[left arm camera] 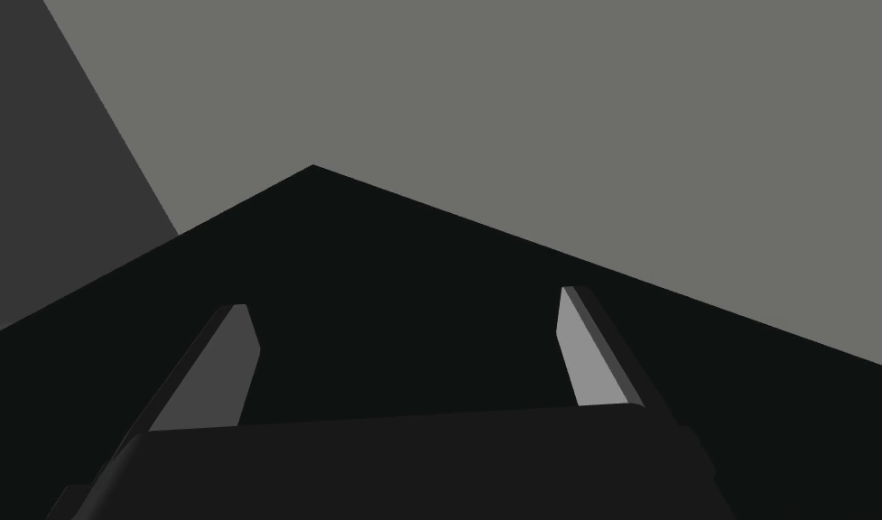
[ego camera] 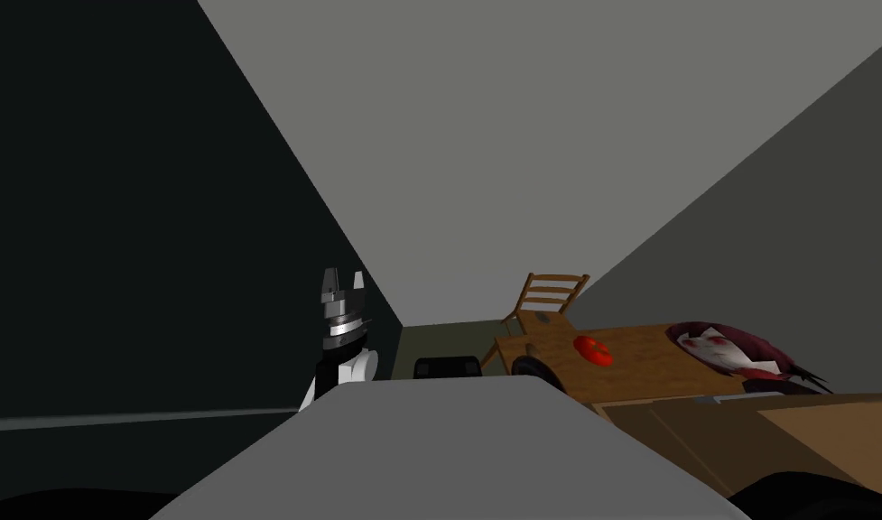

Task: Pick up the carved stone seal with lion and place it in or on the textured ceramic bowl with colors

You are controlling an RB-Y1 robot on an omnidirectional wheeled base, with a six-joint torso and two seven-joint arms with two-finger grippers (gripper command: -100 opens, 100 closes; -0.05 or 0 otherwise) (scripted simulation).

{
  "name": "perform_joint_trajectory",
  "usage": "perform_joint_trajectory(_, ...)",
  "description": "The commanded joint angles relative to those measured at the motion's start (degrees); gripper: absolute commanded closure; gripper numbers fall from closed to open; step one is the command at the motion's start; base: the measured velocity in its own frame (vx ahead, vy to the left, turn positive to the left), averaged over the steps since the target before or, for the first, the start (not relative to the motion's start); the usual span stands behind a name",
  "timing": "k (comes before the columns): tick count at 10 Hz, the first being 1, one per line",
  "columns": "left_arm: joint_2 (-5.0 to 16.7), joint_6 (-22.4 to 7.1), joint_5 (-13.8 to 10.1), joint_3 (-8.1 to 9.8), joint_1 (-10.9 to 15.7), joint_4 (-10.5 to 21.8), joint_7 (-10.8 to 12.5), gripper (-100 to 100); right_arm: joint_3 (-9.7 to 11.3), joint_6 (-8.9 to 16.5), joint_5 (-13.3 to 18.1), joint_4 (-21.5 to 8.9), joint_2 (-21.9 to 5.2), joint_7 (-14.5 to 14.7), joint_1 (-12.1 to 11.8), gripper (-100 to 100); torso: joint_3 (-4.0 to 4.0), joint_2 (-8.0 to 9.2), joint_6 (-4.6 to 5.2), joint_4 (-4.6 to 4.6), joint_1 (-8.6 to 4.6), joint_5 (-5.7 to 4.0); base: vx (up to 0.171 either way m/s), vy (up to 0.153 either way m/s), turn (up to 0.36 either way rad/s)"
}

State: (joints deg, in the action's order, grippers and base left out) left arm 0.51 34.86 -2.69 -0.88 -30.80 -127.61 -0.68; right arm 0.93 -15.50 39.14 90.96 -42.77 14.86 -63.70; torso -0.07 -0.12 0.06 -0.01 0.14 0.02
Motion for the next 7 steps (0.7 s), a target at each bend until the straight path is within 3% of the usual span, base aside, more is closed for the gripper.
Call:
perform_joint_trajectory(1,0.0,0.0,0.0,0.0,0.0,0.0,0.0,0,0.6,0.1,-0.1,-1.8,0.7,0.3,1.7,-100,0.0,0.0,0.0,0.0,0.0,0.0,-0.017,-0.005,0.082)
perform_joint_trajectory(3,0.0,0.0,0.0,0.0,0.0,0.0,0.0,0,1.3,0.2,-0.3,-3.6,1.6,0.7,3.6,-100,0.04,0.07,0.02,0.02,-0.01,0.0,-0.014,-0.006,0.048)
perform_joint_trajectory(4,0.0,0.0,0.0,0.0,0.0,0.0,0.0,0,1.1,0.2,-0.2,-3.0,1.4,0.6,3.0,-100,0.04,0.07,0.02,0.02,-0.01,0.0,-0.005,-0.003,0.007)
perform_joint_trajectory(5,0.0,0.0,0.0,0.0,0.0,0.0,0.0,0,1.1,0.2,-0.2,-3.1,1.4,0.7,3.1,100,0.03,0.04,0.02,0.01,-0.03,-0.02,0.0,0.0,0.0)
perform_joint_trajectory(7,0.0,0.0,0.0,0.0,0.0,0.0,0.0,0,1.1,0.2,-0.2,-3.1,1.4,0.7,3.1,100,0.01,0.01,0.04,0.01,-0.03,-0.05,0.0,0.0,0.0)
